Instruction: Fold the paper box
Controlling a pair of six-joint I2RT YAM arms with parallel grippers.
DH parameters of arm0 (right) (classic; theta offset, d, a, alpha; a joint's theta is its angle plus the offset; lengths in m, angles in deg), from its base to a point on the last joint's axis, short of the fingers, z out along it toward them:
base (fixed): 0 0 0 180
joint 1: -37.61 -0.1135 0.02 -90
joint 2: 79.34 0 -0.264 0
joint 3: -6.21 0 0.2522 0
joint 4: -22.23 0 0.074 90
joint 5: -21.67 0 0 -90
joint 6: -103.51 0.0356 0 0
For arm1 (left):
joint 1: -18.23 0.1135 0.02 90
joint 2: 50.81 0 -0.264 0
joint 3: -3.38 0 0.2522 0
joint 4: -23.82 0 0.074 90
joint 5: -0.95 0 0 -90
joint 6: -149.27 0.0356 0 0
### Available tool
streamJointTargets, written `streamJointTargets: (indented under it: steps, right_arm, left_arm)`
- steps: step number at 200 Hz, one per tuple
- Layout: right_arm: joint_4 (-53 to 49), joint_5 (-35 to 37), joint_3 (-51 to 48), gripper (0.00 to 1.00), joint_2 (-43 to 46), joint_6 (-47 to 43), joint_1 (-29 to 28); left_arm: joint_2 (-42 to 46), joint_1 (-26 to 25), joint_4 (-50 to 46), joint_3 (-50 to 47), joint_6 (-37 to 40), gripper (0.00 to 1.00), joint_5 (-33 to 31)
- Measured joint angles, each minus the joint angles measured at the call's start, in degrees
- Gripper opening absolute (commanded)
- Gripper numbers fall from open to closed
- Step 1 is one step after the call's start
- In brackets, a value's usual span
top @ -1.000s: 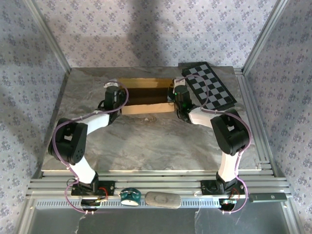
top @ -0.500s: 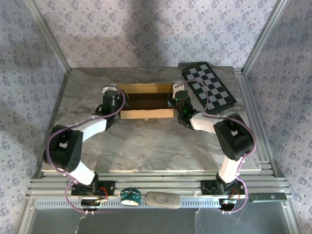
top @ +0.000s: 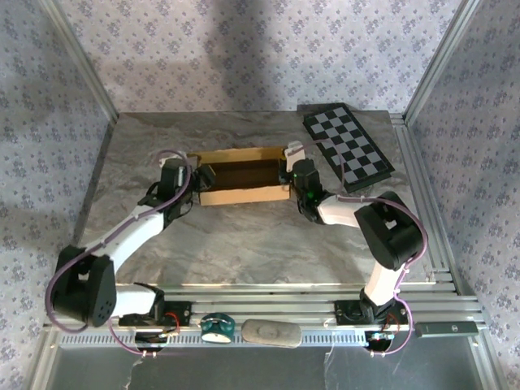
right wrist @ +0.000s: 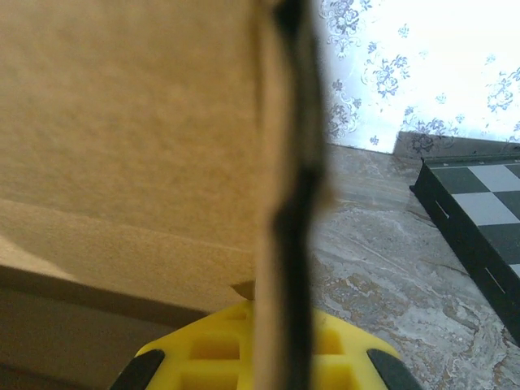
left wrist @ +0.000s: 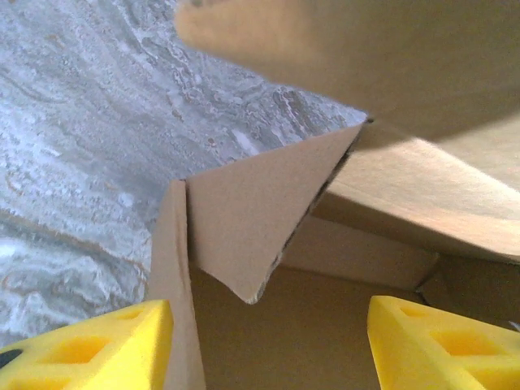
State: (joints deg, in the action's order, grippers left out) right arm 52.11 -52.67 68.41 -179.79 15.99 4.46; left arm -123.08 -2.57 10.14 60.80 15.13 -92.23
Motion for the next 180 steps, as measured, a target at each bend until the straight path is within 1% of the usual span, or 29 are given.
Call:
streamJointTargets:
  steps: [32,54,67,74,83,97,112,120,129,137,157,166,180]
  right_arm:
    - [0.9,0.0,-0.7,0.0,0.2,-0.5,-0.1]
    - [1.0,0.0,-0.7,0.0,0.2,-0.7,-0.1]
    - [1.0,0.0,-0.8,0.0,0.3,-0.9,-0.1]
    - [1.0,0.0,-0.9,0.0,0.4,-1.0,-0.1]
    - [1.0,0.0,-1.1,0.0,0.6,-1.3,-0.2]
    - [1.0,0.0,-1.4,0.0,0.8,-1.7,-0.2]
    - [1.0,-0.1,-1.6,0.0,1.1,-2.0,-0.2]
    - [1.0,0.0,-1.7,0.0,1.2,-2.1,-0.2]
    - [1.0,0.0,-1.8,0.0,1.2,-2.1,-0.2]
    - [1.0,0.0,-1.8,0.0,1.3,-2.1,-0.2]
    - [1.0,0.0,-1.9,0.0,1.3,-2.1,-0.2]
    - [1.0,0.0,-1.9,0.0,1.4,-2.1,-0.2]
    - [1.0,0.0,-2.0,0.0,1.4,-2.1,-0.3]
  left_arm:
    - [7.2,-0.3,-10.6,0.7,-6.3,0.65,3.5]
    - [12.1,-1.8,-20.0,2.7,-12.5,0.57,5.4]
    - [15.1,-2.6,-26.2,5.6,-16.3,0.48,5.3]
    - [16.3,-3.0,-30.2,8.8,-18.6,0.49,4.8]
    - [16.5,-3.3,-34.4,13.7,-20.6,0.48,3.8]
    - [13.7,-3.3,-41.5,25.6,-23.9,0.46,2.6]
    - [9.1,-3.3,-44.9,36.8,-28.0,0.32,2.2]
    - [6.2,-3.6,-46.5,42.0,-31.6,0.29,2.3]
    - [3.4,-4.1,-47.3,45.3,-36.0,0.26,2.5]
    - [0.9,-4.9,-48.1,47.4,-40.2,0.27,2.5]
    - [-6.5,-7.1,-49.1,51.6,-47.9,0.39,2.1]
    - [-10.0,-8.1,-49.0,53.0,-51.3,0.4,1.7]
    - [-14.0,-9.3,-47.9,53.1,-56.4,0.37,0.9]
